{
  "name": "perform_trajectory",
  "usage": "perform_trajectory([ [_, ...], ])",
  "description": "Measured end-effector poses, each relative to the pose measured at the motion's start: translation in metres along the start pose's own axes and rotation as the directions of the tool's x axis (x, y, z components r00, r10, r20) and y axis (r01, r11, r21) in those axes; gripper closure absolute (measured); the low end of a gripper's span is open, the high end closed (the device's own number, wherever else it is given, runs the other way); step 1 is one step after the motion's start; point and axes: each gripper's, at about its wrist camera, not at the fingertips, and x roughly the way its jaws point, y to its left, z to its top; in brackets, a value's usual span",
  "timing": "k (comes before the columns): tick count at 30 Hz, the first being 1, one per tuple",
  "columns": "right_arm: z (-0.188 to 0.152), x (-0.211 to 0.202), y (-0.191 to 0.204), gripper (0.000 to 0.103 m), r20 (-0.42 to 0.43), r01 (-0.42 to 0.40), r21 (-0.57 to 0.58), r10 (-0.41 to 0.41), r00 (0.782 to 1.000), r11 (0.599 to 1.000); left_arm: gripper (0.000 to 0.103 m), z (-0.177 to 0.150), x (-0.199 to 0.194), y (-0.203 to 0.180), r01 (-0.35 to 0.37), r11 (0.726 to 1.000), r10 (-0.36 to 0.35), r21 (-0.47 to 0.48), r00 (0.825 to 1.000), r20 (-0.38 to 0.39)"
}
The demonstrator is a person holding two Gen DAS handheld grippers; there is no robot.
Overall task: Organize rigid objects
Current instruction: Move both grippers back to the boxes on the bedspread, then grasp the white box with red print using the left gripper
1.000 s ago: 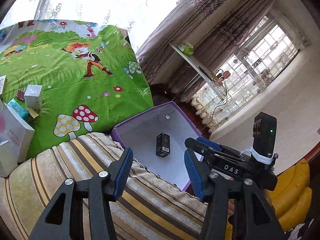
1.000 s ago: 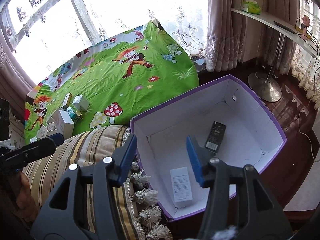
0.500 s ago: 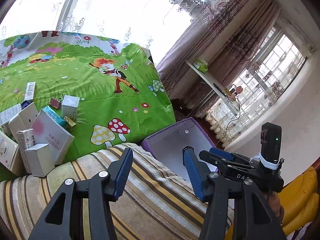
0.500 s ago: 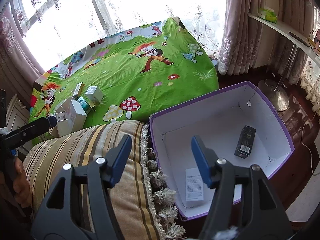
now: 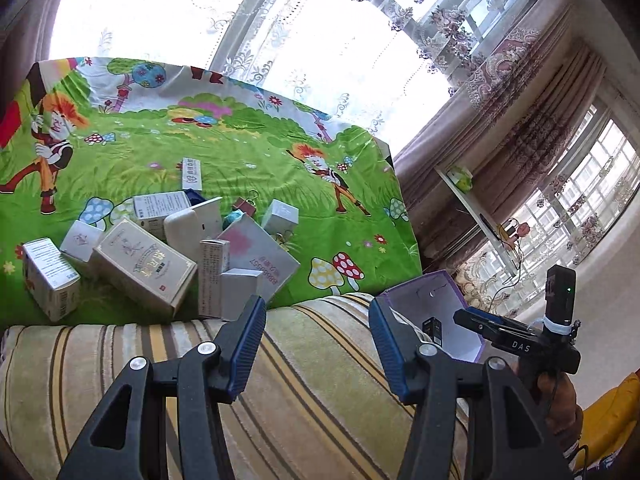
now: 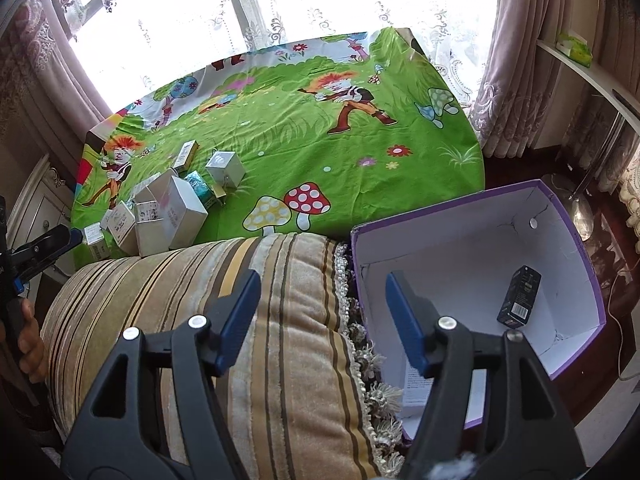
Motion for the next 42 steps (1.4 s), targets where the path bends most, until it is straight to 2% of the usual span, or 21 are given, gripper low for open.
perform_trajectory([
  [11, 0.008, 0.021, 0.044, 0.033, -0.056, -0.047, -0.081, 0.043, 0.998, 0.996, 0.047, -0.011, -0.030, 0.055, -0.120, 0.993, 0.120, -0.009, 0.993, -0.008],
  [16, 0.010, 0.033, 0.067, 0.032, -0.088, -0.078, -0.119, 0.068, 0.994, 0.990, 0.039, -0.009, -0.039, 0.078, -0.189, 0.982, 0.189, -0.004, 0.982, -0.009],
  [21, 0.015, 0.046, 0.097, 0.032, -0.123, -0.125, -0.173, 0.104, 0.987, 0.977, 0.033, 0.000, -0.044, 0.096, -0.266, 0.963, 0.267, 0.054, 0.964, -0.017],
  [27, 0.018, 0.063, 0.130, 0.030, -0.164, -0.167, -0.225, 0.132, 0.978, 0.960, 0.020, 0.010, -0.042, 0.124, -0.322, 0.940, 0.328, 0.112, 0.944, -0.037],
  [34, 0.022, 0.086, 0.159, 0.030, -0.220, -0.202, -0.259, 0.146, 0.964, 0.945, 0.019, 0.017, -0.014, 0.146, -0.373, 0.884, 0.416, 0.282, 0.903, -0.108],
  [37, 0.025, 0.095, 0.170, 0.030, -0.238, -0.213, -0.265, 0.150, 0.960, 0.940, 0.019, 0.020, -0.002, 0.161, -0.382, 0.870, 0.439, 0.312, 0.888, -0.135],
  [42, 0.031, 0.113, 0.185, 0.030, -0.277, -0.234, -0.276, 0.156, 0.948, 0.932, 0.019, 0.023, 0.012, 0.174, -0.372, 0.855, 0.451, 0.360, 0.878, -0.163],
])
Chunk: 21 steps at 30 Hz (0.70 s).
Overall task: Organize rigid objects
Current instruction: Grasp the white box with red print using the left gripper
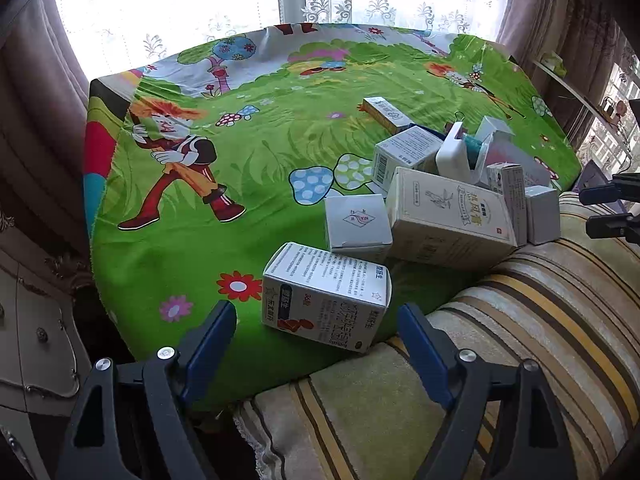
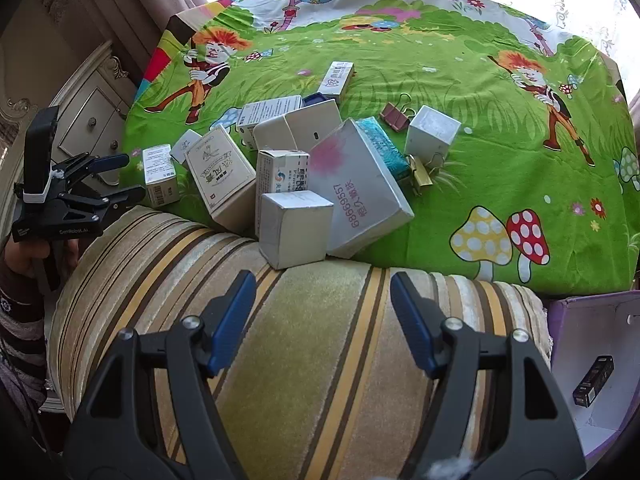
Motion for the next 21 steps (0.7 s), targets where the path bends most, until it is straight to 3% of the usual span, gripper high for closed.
perform_trajectory([
  [21, 0.040, 0.046, 0.016, 0.030, -0.070, -0.060, -0.104, 0.053, 0.996, 0.993, 0.018, 0.013, 0.022, 0.004, 0.121, 0.987, -0.121, 0.107, 0.993, -0.012],
])
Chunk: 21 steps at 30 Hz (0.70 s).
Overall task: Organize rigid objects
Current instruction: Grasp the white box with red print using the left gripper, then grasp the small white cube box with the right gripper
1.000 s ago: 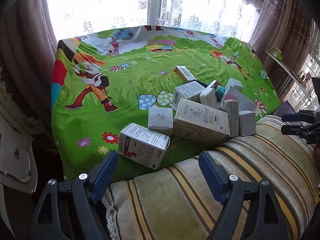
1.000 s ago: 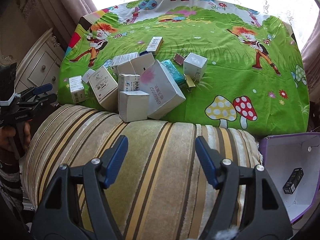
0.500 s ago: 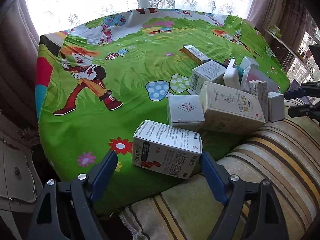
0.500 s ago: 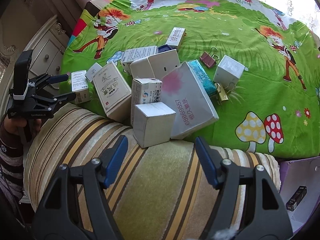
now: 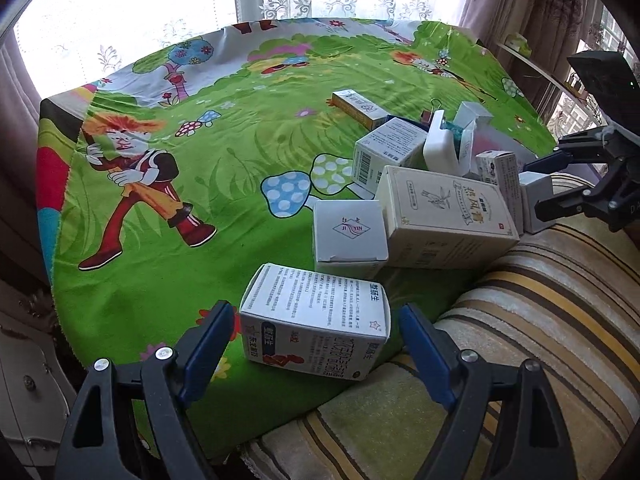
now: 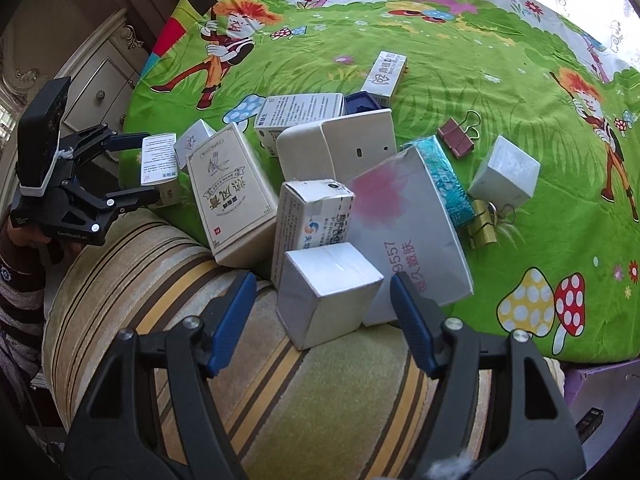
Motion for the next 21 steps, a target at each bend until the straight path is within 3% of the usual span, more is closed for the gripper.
perform_trajectory([
  [7, 0.001, 0.002, 0.006, 0.031, 0.001, 0.013, -0.037, -0.013, 1.000, 0.999, 0.020, -0.002, 0.004, 0.003, -0.015, 1.000, 0.015, -0.019, 1.000, -0.011],
  [9, 0.000, 0.002, 0.007, 0.041, 0.004, 0.026, -0.041, -0.026, 1.000, 0.999, 0.030, -0.002, 0.002, 0.004, -0.013, 1.000, 0.012, -0.022, 1.000, -0.010],
  [11, -0.001, 0.000, 0.006, 0.048, 0.011, 0.025, -0.039, -0.025, 1.000, 0.999, 0.030, -0.002, -0.001, 0.004, -0.020, 1.000, 0.020, -0.024, 1.000, -0.006],
  [21, -0.010, -0.017, 0.007, 0.052, 0.067, 0.029, -0.030, -0.027, 0.997, 0.999, 0.030, -0.006, -0.029, -0.003, -0.048, 0.996, 0.051, -0.072, 0.998, 0.047],
])
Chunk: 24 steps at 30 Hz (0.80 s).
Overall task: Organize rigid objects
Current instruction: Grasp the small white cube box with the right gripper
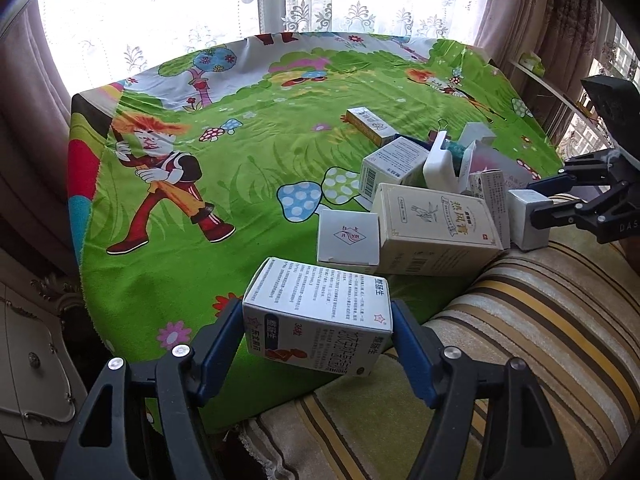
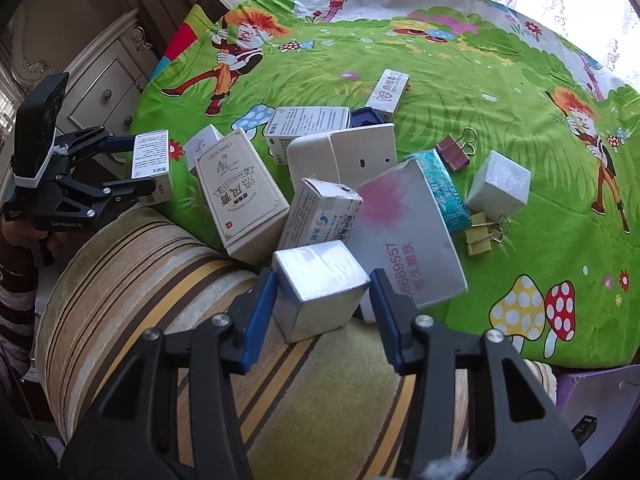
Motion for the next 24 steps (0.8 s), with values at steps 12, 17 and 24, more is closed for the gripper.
perform_trajectory([
  [12, -0.017, -0.033, -0.007, 0.052, 0.086, 0.012, 0.046, -0.016, 0.996, 0.999, 0.030, 0.015, -0.035, -0.041, 0.040, 0.999, -0.042, 0.017, 0.996, 0.085],
  [17, -0.031, -0.049, -0.016, 0.052, 0.121, 0.023, 0.082, -0.033, 0.992, 0.996, 0.030, 0.024, -0.040, -0.068, 0.071, 0.997, -0.075, 0.044, 0.992, 0.103],
  [24, -0.053, -0.076, -0.037, 0.052, 0.170, 0.034, 0.141, -0.058, 0.984, 0.989, 0.031, 0.037, -0.044, -0.114, 0.125, 0.987, -0.136, 0.103, 0.984, 0.111],
])
